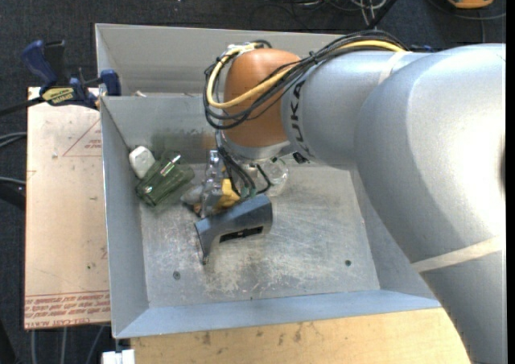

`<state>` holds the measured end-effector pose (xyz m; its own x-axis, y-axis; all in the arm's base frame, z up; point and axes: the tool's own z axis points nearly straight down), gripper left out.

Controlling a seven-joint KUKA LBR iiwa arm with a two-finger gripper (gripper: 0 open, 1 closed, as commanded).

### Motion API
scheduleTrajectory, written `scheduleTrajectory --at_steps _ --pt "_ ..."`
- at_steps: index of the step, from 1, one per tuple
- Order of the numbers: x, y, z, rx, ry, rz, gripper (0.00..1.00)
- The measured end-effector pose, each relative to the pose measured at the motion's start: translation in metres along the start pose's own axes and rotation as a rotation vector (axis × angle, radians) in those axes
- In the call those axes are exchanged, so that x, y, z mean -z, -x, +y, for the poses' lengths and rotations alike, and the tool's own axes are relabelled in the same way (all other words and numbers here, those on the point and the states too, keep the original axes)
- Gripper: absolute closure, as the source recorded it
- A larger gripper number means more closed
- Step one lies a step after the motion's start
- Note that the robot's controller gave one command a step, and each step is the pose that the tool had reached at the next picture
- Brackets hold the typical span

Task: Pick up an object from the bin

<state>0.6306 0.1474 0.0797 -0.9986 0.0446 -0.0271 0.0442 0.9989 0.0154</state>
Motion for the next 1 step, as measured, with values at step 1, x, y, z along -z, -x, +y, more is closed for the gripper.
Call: scheduleTrajectory --at_steps 1 --pt "0.0 0.0 0.0 0.0 0.0 0.0 1.0"
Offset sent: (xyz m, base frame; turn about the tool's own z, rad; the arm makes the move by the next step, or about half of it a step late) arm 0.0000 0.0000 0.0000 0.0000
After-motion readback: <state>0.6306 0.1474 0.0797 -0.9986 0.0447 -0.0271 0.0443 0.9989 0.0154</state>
